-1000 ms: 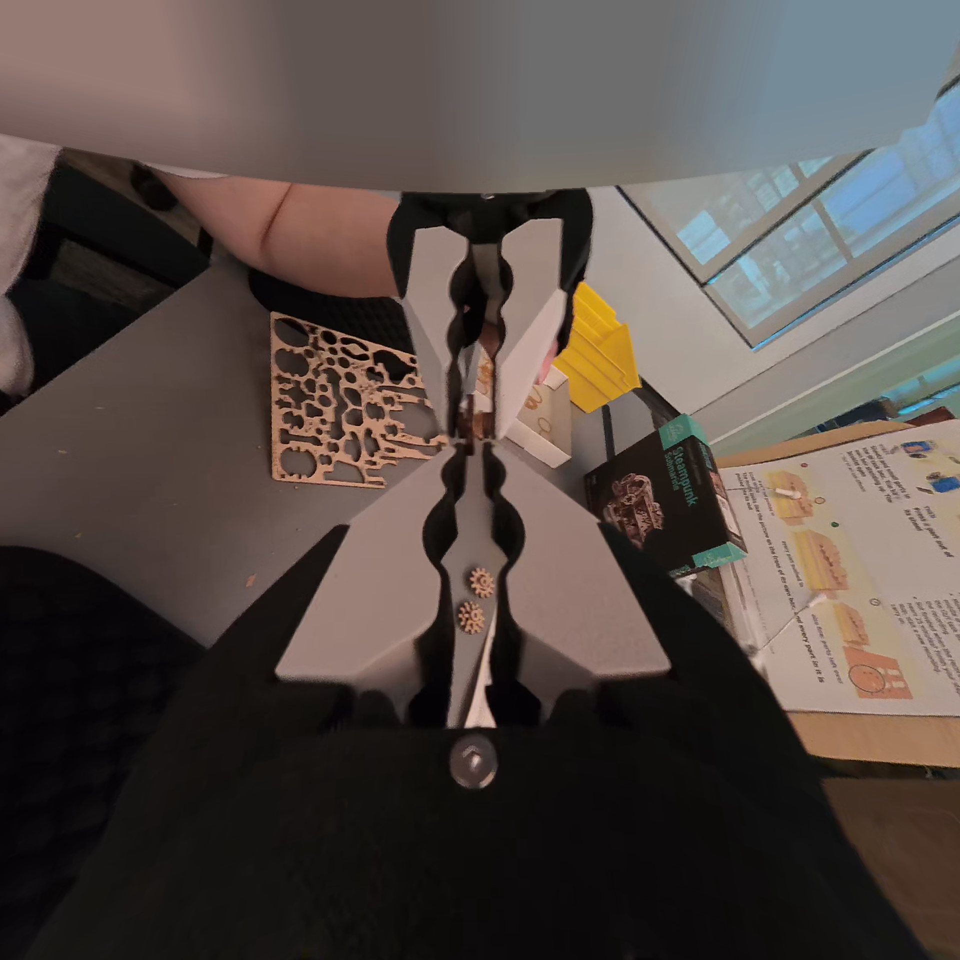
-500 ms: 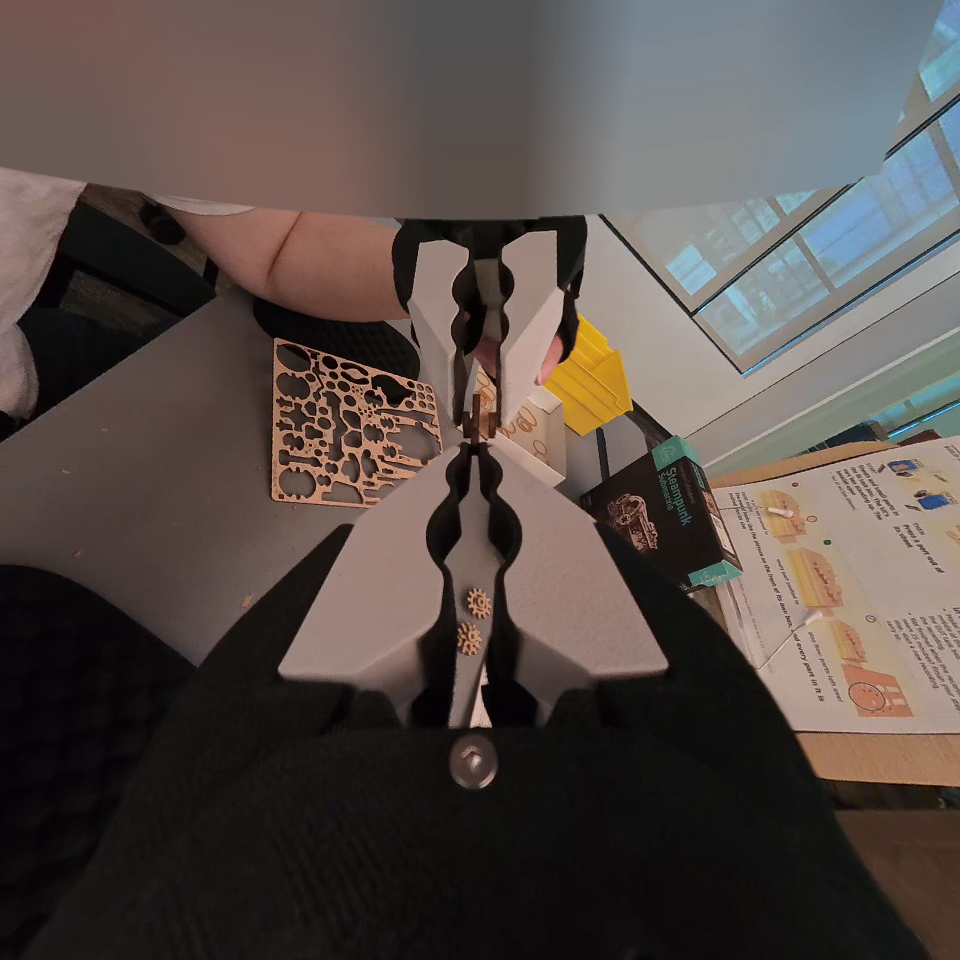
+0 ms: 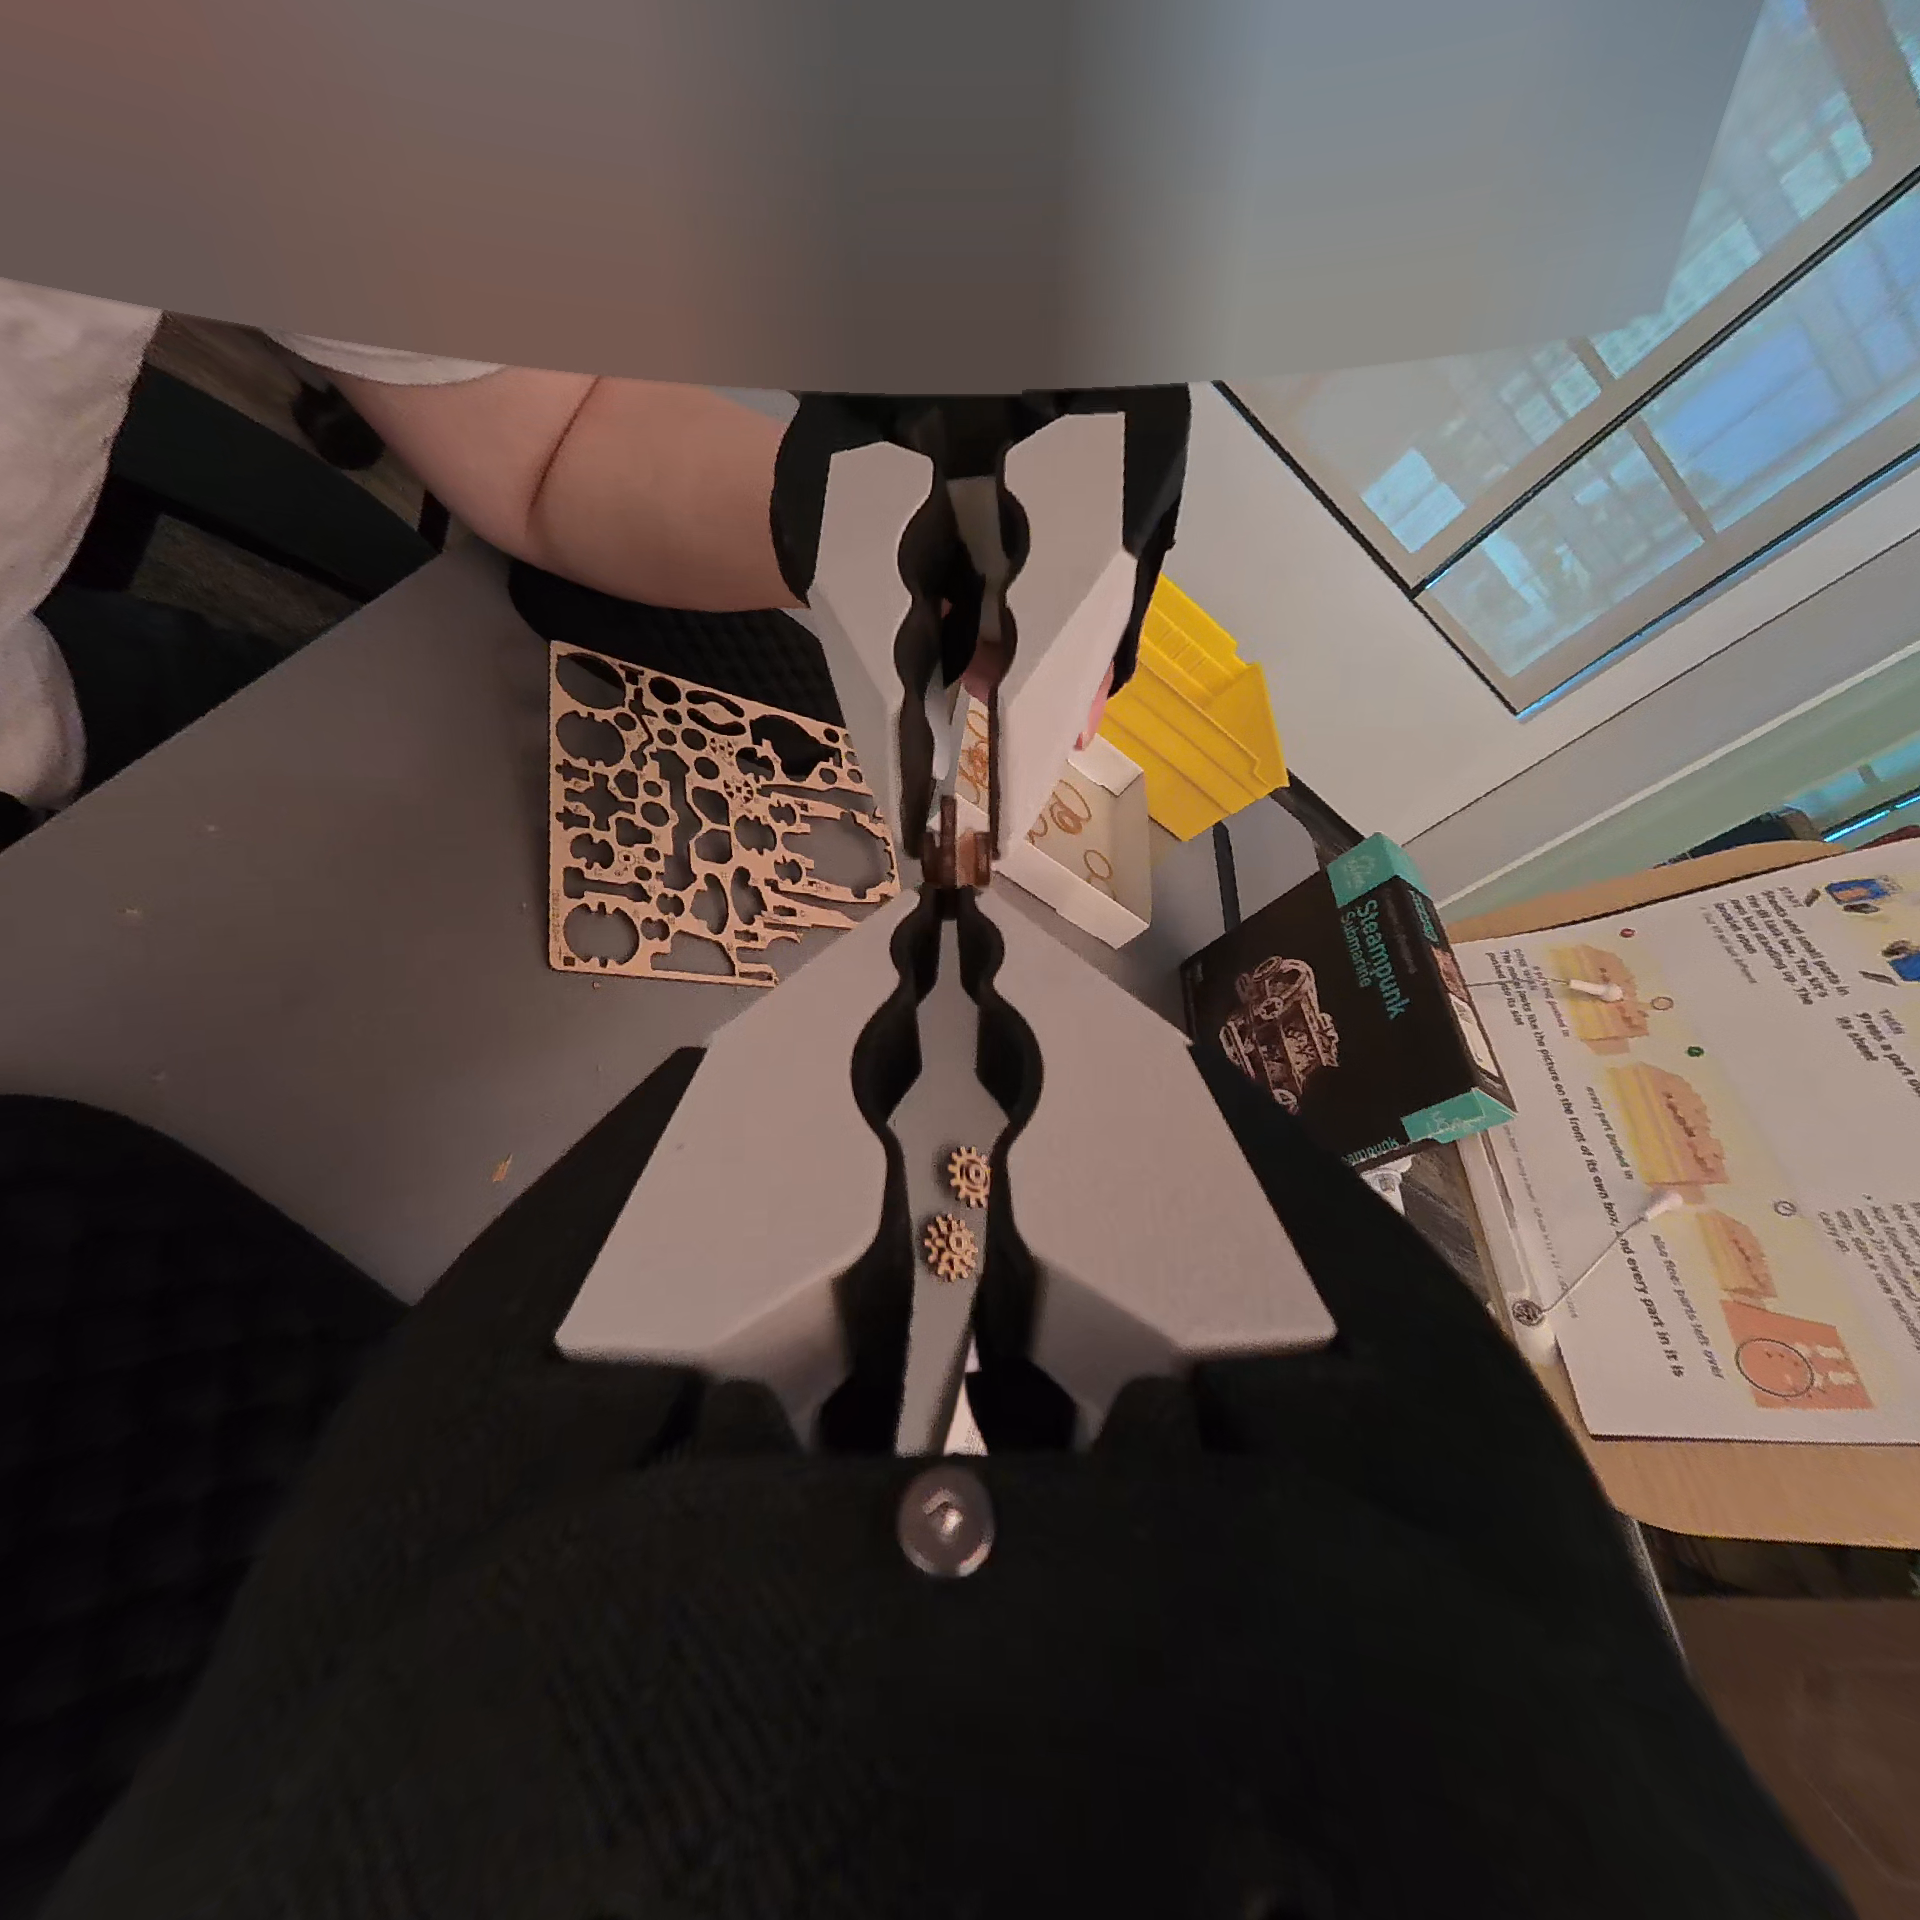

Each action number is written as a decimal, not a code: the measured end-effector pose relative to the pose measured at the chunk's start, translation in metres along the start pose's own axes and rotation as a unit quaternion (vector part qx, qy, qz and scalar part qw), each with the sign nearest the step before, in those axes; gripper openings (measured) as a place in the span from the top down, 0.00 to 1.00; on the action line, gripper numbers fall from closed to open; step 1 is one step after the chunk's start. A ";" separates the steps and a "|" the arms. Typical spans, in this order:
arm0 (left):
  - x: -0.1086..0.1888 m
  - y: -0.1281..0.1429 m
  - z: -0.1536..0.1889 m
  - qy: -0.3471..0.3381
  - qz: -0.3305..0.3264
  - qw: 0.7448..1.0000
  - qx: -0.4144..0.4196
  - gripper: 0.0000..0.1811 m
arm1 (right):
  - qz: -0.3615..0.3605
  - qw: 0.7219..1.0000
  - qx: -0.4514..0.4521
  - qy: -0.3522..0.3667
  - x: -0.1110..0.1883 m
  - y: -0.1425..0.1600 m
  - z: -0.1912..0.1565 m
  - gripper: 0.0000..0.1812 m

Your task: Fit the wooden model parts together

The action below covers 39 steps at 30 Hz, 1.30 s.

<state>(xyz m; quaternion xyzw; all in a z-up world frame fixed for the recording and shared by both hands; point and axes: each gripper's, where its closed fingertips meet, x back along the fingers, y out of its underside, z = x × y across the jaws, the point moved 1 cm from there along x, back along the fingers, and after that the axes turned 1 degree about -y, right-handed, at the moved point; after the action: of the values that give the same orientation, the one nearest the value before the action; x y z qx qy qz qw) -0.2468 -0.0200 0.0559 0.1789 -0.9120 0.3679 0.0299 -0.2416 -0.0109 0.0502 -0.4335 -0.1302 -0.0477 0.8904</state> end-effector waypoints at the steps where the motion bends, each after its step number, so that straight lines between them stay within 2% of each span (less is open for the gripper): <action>1: 0.000 0.000 0.001 0.003 -0.001 1.000 0.000 0.94 | -0.002 1.000 0.001 -0.003 0.000 0.000 -0.001 0.99; 7: -0.001 0.000 0.004 0.012 -0.003 1.000 0.004 0.94 | -0.023 1.000 0.011 -0.006 0.000 0.002 -0.004 0.99; 19: 0.001 -0.005 0.001 -0.010 0.029 0.999 0.032 0.91 | 0.015 1.000 0.009 -0.003 0.003 -0.009 -0.002 0.99; 20: 0.001 -0.005 0.002 -0.007 0.027 0.999 0.028 0.94 | 0.016 1.000 0.013 0.000 0.003 -0.009 -0.002 0.99; 26: -0.001 -0.005 0.001 -0.021 0.022 1.000 -0.005 0.94 | 0.023 1.000 0.008 -0.003 0.003 -0.008 -0.002 0.99; 29: -0.003 0.001 0.001 -0.005 0.001 1.000 0.012 0.94 | 0.006 1.000 0.000 -0.009 0.003 -0.001 -0.002 0.99; 33: -0.003 0.006 -0.005 -0.018 -0.014 1.000 0.018 0.95 | -0.015 1.000 0.000 -0.004 0.001 0.002 -0.001 0.90; 39: -0.003 0.011 -0.006 -0.028 -0.041 0.999 -0.017 0.95 | -0.071 0.996 0.037 0.043 0.002 0.004 0.007 0.90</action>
<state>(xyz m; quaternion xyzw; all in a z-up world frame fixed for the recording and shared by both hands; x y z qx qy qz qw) -0.2481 -0.0079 0.0524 0.2260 -0.9106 0.3453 0.0221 -0.2403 -0.0027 0.0517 -0.3879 -0.1238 -0.1243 0.9048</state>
